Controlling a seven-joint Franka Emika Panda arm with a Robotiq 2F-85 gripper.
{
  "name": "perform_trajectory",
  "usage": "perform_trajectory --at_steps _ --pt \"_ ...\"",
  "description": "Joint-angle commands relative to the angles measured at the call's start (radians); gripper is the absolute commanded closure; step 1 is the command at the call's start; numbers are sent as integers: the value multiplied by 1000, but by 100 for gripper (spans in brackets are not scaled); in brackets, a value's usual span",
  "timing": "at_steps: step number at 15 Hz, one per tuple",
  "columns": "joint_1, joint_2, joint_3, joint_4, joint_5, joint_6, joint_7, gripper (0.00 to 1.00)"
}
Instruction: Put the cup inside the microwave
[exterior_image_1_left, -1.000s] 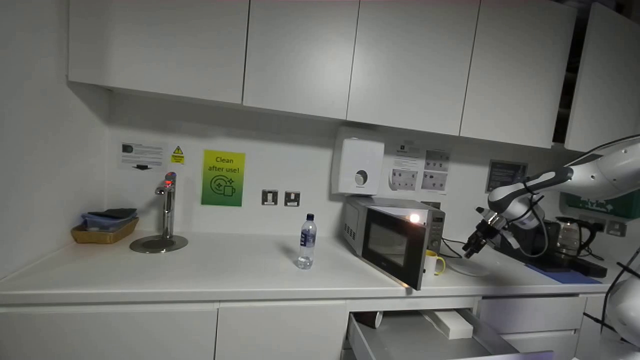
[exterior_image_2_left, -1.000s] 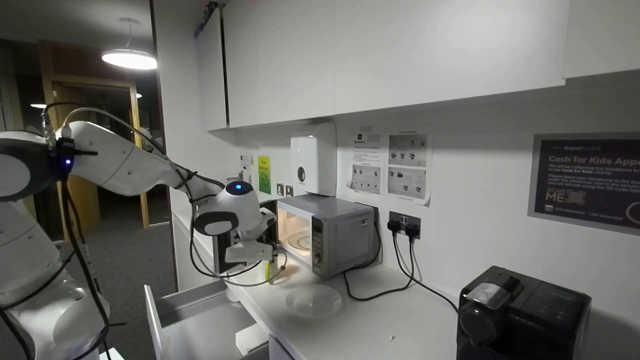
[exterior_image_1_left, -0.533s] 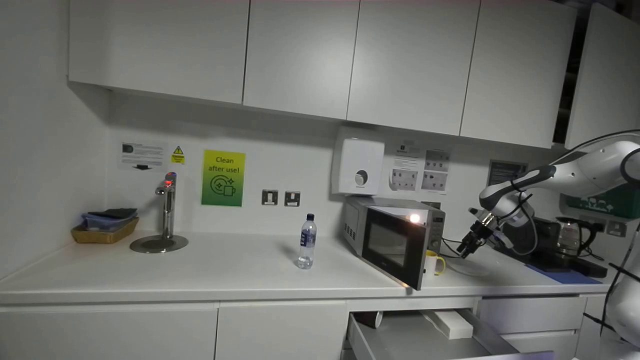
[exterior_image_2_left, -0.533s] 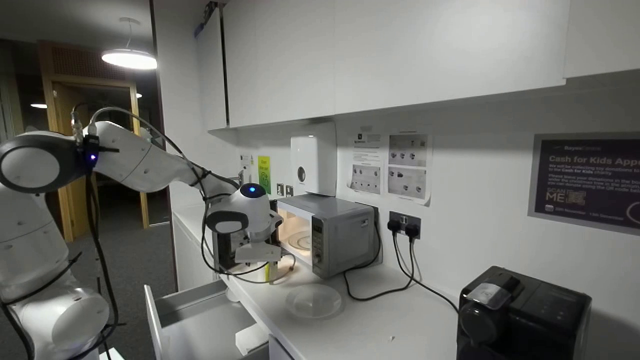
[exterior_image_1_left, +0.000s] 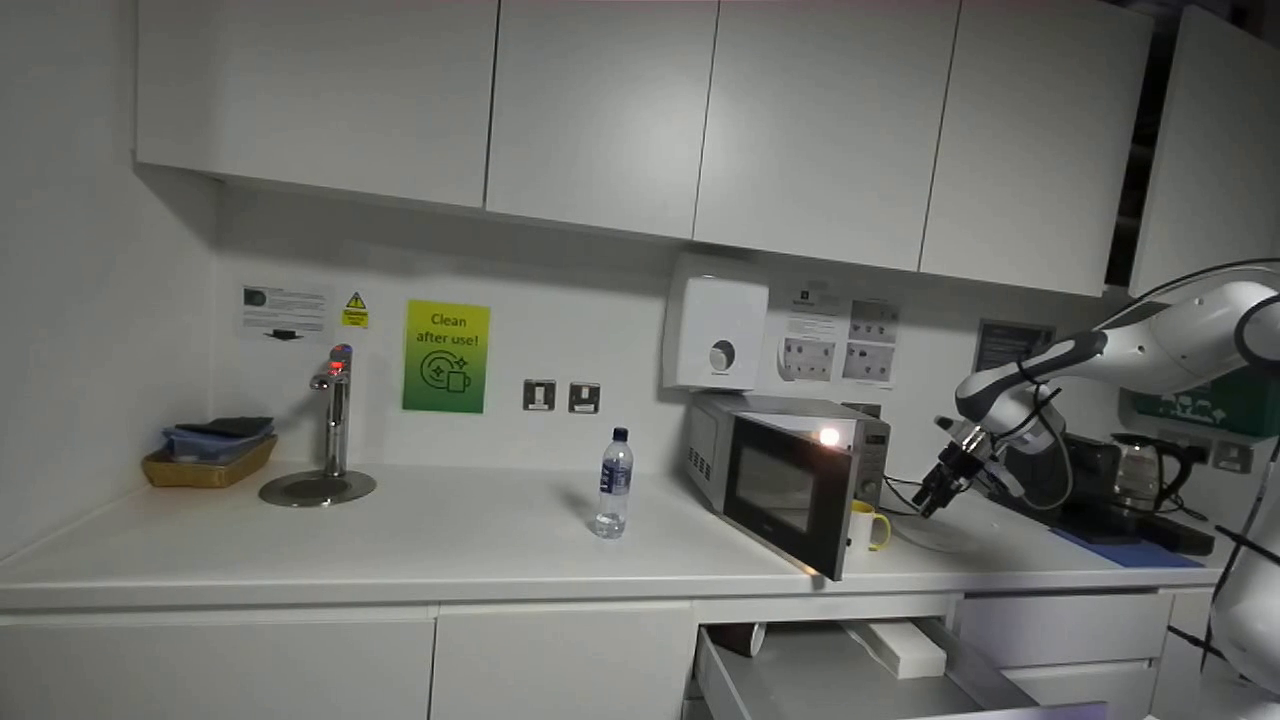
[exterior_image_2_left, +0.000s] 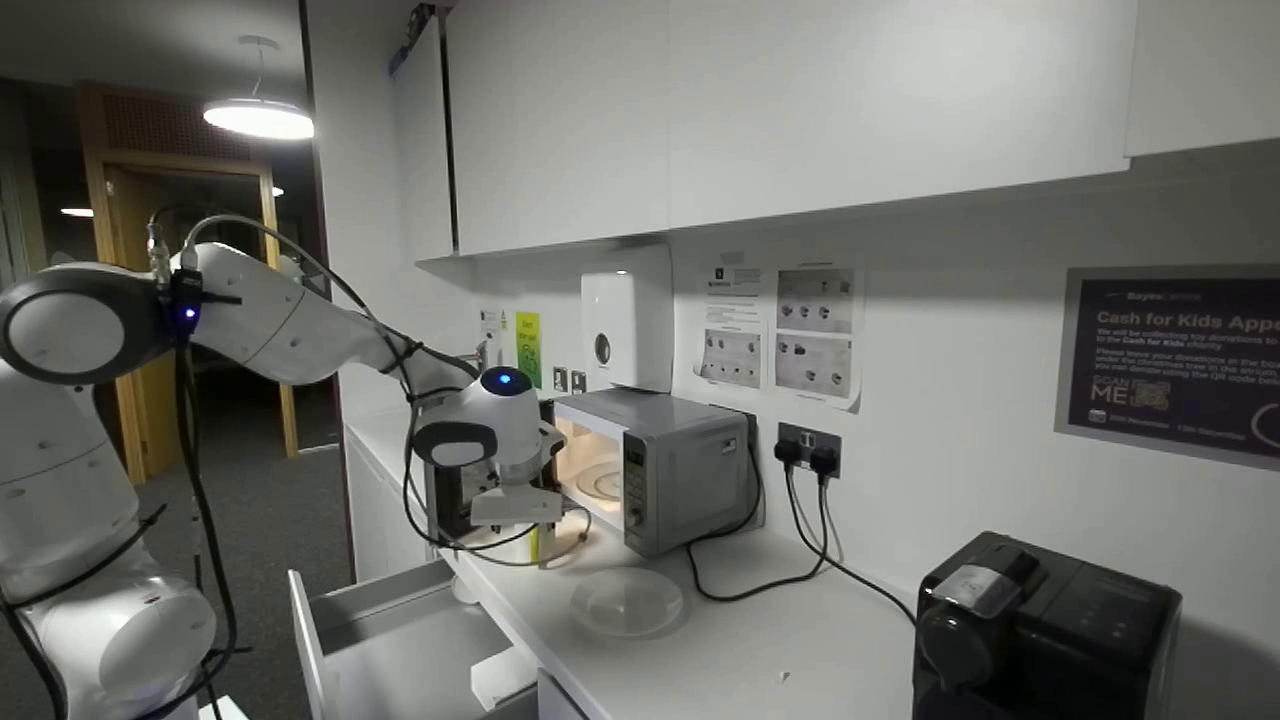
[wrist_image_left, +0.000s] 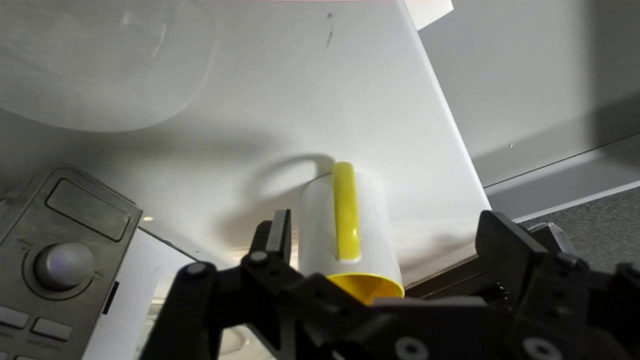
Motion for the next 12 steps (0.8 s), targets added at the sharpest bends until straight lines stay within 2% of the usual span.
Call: perform_trajectory --at_steps 1,8,12 --pt "-51 35 70 14 48 32 -59 0" --pt "-74 127 146 39 106 128 -157 0" --pt "-110 167 181 66 132 130 -214 0"
